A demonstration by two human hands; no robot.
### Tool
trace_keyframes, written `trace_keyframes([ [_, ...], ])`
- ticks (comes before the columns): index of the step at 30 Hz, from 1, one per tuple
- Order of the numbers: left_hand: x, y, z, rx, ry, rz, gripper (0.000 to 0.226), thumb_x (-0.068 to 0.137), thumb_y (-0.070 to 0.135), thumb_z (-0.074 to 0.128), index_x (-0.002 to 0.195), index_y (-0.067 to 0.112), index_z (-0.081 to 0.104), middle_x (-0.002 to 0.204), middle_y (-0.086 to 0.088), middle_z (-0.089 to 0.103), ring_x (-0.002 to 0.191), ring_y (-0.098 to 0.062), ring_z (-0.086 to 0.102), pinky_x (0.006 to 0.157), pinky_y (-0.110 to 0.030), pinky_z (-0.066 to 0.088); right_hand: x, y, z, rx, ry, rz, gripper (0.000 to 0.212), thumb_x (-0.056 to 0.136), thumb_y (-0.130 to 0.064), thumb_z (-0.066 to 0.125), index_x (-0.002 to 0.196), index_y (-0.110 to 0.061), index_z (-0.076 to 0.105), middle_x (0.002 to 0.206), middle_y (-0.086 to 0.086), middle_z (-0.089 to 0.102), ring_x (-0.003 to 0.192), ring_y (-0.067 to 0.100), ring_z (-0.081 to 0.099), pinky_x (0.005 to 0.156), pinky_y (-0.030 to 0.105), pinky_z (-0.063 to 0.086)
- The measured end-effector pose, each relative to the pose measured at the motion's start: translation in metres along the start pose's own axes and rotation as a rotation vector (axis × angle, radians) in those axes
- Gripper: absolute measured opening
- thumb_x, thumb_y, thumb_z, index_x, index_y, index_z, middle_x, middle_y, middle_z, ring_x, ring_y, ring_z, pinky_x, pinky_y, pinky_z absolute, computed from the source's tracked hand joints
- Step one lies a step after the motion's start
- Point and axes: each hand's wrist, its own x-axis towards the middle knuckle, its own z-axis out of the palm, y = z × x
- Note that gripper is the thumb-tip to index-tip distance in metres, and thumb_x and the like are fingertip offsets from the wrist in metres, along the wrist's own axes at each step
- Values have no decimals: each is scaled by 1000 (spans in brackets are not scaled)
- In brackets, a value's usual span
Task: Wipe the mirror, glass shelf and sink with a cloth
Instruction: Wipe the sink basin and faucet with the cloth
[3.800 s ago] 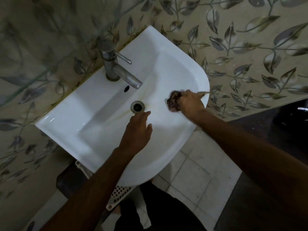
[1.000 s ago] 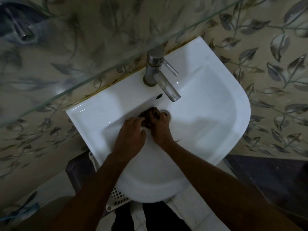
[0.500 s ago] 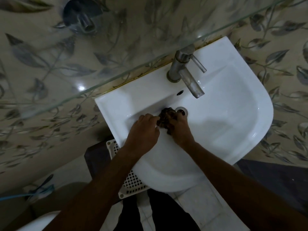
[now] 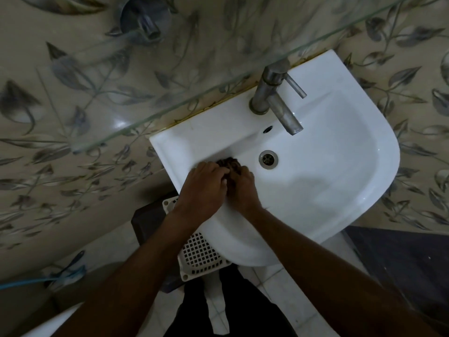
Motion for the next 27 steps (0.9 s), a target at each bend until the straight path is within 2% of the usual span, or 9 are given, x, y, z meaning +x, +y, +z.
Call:
trace_keyframes([
  [3, -5, -5, -6, 85, 43, 12, 23, 92, 20, 56, 110, 17, 70, 112, -2, 66, 108, -25, 56, 92, -38, 40, 9, 10, 1, -50, -68, 26, 28, 89, -1, 64, 116, -2, 69, 98, 24, 61, 92, 41, 58, 80, 41, 50],
  [6, -11, -16, -12, 131, 92, -4, 20, 89, 18, 61, 105, 16, 71, 106, -2, 66, 103, -26, 57, 87, -39, 41, 27, 32, -9, -67, -21, 250, 36, 95, -5, 56, 131, -2, 59, 119, 23, 52, 111, 39, 54, 94, 25, 42],
  [8, -14, -23, -15, 137, 97, 12, 20, 87, 17, 64, 106, 14, 71, 107, -3, 66, 104, -27, 58, 87, -39, 43, 29, 34, -10, -37, -15, 326, 39, 95, -6, 57, 134, -4, 59, 121, 26, 51, 114, 43, 52, 102, 39, 44],
  [11, -15, -24, -18, 115, 86, 35, 21, 85, 13, 64, 104, 11, 71, 106, -6, 66, 103, -29, 57, 86, -41, 45, 17, 11, -5, 15, -122, 293, 29, 94, -15, 64, 120, -5, 68, 112, 23, 59, 105, 41, 59, 94, 47, 49],
  [13, -14, -21, -20, 93, 69, 21, 20, 86, 12, 61, 103, 10, 71, 106, -6, 65, 104, -29, 56, 87, -41, 46, 1, -16, -3, 54, -199, 191, 13, 96, -20, 63, 96, -10, 70, 92, 10, 61, 92, 32, 59, 81, 42, 49],
  [15, -14, -21, -21, 58, 66, 3, 19, 86, 9, 61, 102, 10, 70, 105, -7, 65, 104, -29, 54, 88, -42, 47, -7, -24, 0, 60, -202, 123, 16, 98, -20, 61, 84, -13, 64, 80, 0, 55, 84, 29, 55, 73, 36, 42],
  [20, -19, -25, -26, -14, 83, -13, 29, 82, 3, 66, 110, 10, 68, 111, -6, 61, 108, -26, 51, 93, -37, 45, 6, 8, -8, -17, -170, 329, 11, 92, -8, 63, 98, -1, 67, 107, 22, 60, 99, 36, 60, 82, 33, 48],
  [23, -23, -27, -32, -54, 108, -40, 29, 84, 5, 65, 113, 9, 66, 113, -7, 60, 110, -26, 50, 95, -38, 44, 23, 17, -7, 29, -97, 422, 18, 89, -14, 68, 99, 1, 71, 102, 23, 62, 94, 38, 64, 74, 25, 41],
  [27, -26, -27, -37, -91, 123, -127, 33, 87, 9, 66, 120, 9, 62, 120, -10, 58, 116, -27, 49, 101, -40, 43, 21, -21, -8, 207, -145, 474, 29, 96, -24, 63, 84, 2, 65, 81, 9, 60, 74, 21, 58, 68, 28, 39],
])
